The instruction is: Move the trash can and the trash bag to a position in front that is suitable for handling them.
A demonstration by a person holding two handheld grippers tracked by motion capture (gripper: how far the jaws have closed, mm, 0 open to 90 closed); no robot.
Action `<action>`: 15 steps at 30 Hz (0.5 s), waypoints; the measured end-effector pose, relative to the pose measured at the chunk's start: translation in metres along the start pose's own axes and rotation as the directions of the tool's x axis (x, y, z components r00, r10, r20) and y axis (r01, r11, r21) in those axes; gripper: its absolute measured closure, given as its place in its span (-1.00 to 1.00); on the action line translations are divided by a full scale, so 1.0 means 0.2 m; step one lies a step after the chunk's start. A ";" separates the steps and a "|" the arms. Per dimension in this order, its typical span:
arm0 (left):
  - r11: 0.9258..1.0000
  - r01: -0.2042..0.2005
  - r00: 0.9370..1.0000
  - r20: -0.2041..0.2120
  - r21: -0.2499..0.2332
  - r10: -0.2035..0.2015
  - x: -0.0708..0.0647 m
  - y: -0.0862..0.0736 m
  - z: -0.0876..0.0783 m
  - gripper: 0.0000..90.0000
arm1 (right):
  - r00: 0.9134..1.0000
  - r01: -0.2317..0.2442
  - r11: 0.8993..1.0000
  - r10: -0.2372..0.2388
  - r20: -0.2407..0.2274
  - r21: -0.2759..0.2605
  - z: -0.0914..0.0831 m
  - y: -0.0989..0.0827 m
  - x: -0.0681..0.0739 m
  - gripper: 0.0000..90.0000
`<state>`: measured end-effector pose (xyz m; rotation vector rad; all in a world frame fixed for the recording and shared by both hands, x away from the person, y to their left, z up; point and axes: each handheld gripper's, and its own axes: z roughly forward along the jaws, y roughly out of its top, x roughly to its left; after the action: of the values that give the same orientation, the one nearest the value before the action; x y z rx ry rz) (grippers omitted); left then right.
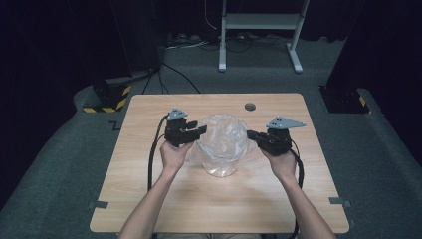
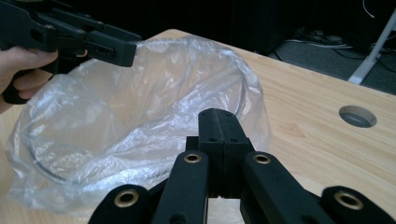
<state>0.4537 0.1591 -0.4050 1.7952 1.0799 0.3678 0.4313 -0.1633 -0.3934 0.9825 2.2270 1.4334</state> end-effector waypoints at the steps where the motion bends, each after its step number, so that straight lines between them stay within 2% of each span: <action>1: 1.000 -0.005 1.000 -0.004 0.003 0.005 0.00 0.00 0.00 0.16 | 1.000 -0.001 1.000 0.001 0.003 0.002 0.00 0.00 0.00 1.00; 8: 1.000 -0.009 1.000 -0.019 0.021 0.009 0.01 -0.03 0.02 0.18 | 1.000 -0.010 1.000 0.009 0.024 0.021 -0.01 -0.06 -0.03 1.00; 15: 0.999 -0.019 0.999 -0.029 0.034 0.020 0.00 -0.05 0.04 0.20 | 0.999 -0.028 0.998 0.026 0.029 0.063 0.03 -0.14 -0.05 1.00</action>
<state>0.4540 0.1557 -0.4166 1.8366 1.0949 0.3910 0.4311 -0.1729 -0.4225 1.0504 2.2595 1.3597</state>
